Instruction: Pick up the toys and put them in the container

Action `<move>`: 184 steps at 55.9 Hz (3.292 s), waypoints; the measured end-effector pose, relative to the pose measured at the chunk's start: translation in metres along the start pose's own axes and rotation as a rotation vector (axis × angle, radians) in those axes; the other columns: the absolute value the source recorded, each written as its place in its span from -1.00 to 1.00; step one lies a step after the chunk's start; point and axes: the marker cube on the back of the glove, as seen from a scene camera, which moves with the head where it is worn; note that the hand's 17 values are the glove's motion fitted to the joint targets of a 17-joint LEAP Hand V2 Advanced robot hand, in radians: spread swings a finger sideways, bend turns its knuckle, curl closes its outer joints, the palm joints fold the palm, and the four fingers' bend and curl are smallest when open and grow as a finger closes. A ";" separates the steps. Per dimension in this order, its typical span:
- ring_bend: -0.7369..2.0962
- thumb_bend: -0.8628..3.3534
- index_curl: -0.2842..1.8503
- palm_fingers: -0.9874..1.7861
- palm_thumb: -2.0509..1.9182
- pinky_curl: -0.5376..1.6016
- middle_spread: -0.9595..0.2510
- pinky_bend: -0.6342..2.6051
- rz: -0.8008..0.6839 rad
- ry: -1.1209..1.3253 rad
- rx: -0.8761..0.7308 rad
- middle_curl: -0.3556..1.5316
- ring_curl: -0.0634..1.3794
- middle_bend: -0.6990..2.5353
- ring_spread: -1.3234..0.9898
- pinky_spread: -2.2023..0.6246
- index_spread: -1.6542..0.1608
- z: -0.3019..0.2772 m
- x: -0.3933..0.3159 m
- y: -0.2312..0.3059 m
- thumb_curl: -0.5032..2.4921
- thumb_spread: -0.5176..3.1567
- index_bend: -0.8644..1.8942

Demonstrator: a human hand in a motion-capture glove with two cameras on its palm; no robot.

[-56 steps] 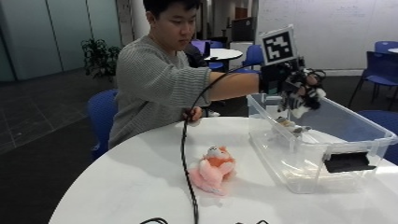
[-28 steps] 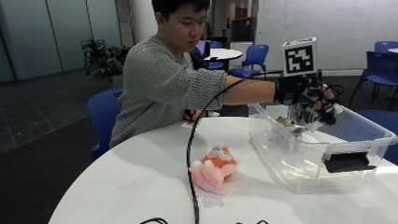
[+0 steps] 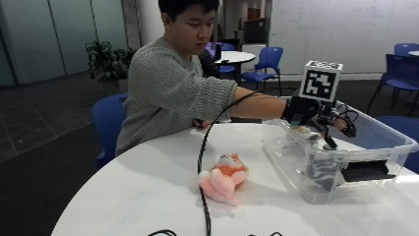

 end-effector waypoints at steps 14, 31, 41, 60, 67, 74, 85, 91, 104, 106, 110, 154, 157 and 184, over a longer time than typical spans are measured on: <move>-0.14 -0.61 0.01 -0.35 0.08 -0.14 0.11 0.20 -0.024 -0.007 0.025 0.05 -0.28 -0.40 -0.05 0.57 0.36 -0.012 -0.003 0.007 -0.29 -0.06 -0.32; -0.21 -0.62 -0.17 -0.37 -0.01 -0.17 0.22 0.14 -0.180 -0.159 0.075 -0.07 -0.33 -0.47 0.02 0.59 0.37 -0.053 0.078 0.123 -0.41 -0.07 -0.26; -0.25 -0.62 -0.22 -0.35 -0.01 -0.18 0.27 0.12 -0.061 -0.007 0.055 -0.14 -0.36 -0.48 0.05 0.60 0.38 -0.027 0.134 0.195 -0.45 -0.07 -0.26; -0.28 -0.61 -0.30 -0.35 0.01 -0.19 0.31 0.11 -0.011 -0.002 -0.092 -0.23 -0.38 -0.47 0.07 0.60 0.39 0.083 0.159 0.249 -0.50 -0.07 -0.27; -0.27 -0.60 -0.34 -0.37 0.02 -0.19 0.31 0.10 0.022 0.061 -0.124 -0.25 -0.38 -0.47 0.07 0.60 0.40 0.116 0.161 0.249 -0.50 -0.07 -0.29; -0.27 -0.59 -0.38 -0.35 0.04 -0.20 0.31 0.09 0.034 0.061 -0.114 -0.26 -0.38 -0.46 0.07 0.60 0.41 0.134 0.160 0.243 -0.49 -0.06 -0.28; -0.17 -0.57 -0.43 -0.22 0.14 -0.19 0.25 0.13 0.085 0.020 -0.058 -0.25 -0.35 -0.44 0.02 0.56 0.41 0.150 0.164 0.229 -0.45 -0.05 -0.29; -0.10 -0.56 -0.44 -0.09 0.17 -0.20 0.22 0.09 0.097 0.054 -0.028 -0.21 -0.32 -0.37 -0.04 0.49 0.40 0.153 0.160 0.226 -0.43 -0.04 -0.27; 0.11 -0.53 -0.47 0.19 0.26 -0.20 0.15 0.07 0.078 0.064 0.118 -0.11 -0.21 -0.22 -0.20 0.37 0.42 0.155 0.158 0.218 -0.37 -0.03 -0.29; 0.11 -0.53 -0.47 0.19 0.28 -0.19 0.14 0.08 0.075 0.057 0.126 -0.10 -0.20 -0.22 -0.22 0.36 0.42 0.153 0.159 0.217 -0.35 -0.05 -0.29; 0.13 -0.52 -0.46 0.21 0.31 -0.18 0.13 0.09 0.063 0.045 0.124 -0.08 -0.17 -0.20 -0.25 0.34 0.43 0.145 0.160 0.214 -0.32 -0.08 -0.26; 0.14 -0.59 -0.36 0.18 0.34 -0.14 0.02 0.10 -0.114 -0.120 0.425 0.00 -0.15 -0.25 -0.30 0.33 0.44 -0.085 0.069 0.129 -0.17 -0.21 -0.26; 0.14 -0.59 -0.35 0.17 0.35 -0.14 0.01 0.09 -0.124 -0.143 0.411 0.01 -0.15 -0.25 -0.29 0.33 0.44 -0.084 0.045 0.108 -0.16 -0.21 -0.26; 0.16 -0.60 -0.33 0.13 0.33 -0.15 -0.01 0.09 -0.163 0.001 0.232 0.04 -0.17 -0.27 -0.28 0.35 0.44 -0.022 -0.014 0.038 -0.15 -0.16 -0.26</move>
